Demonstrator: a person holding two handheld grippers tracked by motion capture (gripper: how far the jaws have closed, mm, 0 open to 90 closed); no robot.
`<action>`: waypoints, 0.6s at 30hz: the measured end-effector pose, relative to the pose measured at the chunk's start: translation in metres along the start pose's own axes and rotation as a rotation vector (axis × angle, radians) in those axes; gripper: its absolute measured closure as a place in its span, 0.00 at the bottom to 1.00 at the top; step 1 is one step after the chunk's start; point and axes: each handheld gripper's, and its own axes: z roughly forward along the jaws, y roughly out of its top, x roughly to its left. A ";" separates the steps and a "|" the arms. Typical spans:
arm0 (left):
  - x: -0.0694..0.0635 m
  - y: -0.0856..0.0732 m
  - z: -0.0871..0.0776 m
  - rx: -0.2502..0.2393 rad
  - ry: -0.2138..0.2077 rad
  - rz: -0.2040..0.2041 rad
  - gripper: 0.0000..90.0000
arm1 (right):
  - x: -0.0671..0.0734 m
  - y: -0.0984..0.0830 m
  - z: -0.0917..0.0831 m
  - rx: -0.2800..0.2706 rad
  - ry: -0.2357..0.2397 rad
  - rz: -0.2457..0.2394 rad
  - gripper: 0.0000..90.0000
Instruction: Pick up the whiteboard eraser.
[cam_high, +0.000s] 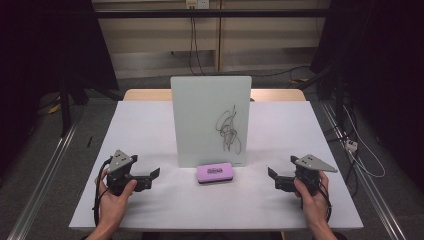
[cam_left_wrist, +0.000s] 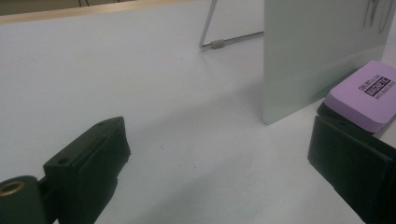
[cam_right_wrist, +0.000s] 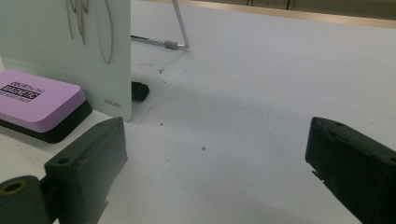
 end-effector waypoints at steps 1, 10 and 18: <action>0.000 0.000 0.000 -0.002 0.000 -0.004 0.06 | 0.000 0.000 0.000 0.000 0.002 -0.001 0.06; -0.002 0.001 0.005 0.021 -0.042 0.005 0.07 | -0.001 0.000 0.002 0.008 0.020 0.009 0.06; -0.009 0.004 0.008 0.055 -0.089 0.040 0.08 | 0.001 0.000 0.003 0.013 0.026 0.001 0.06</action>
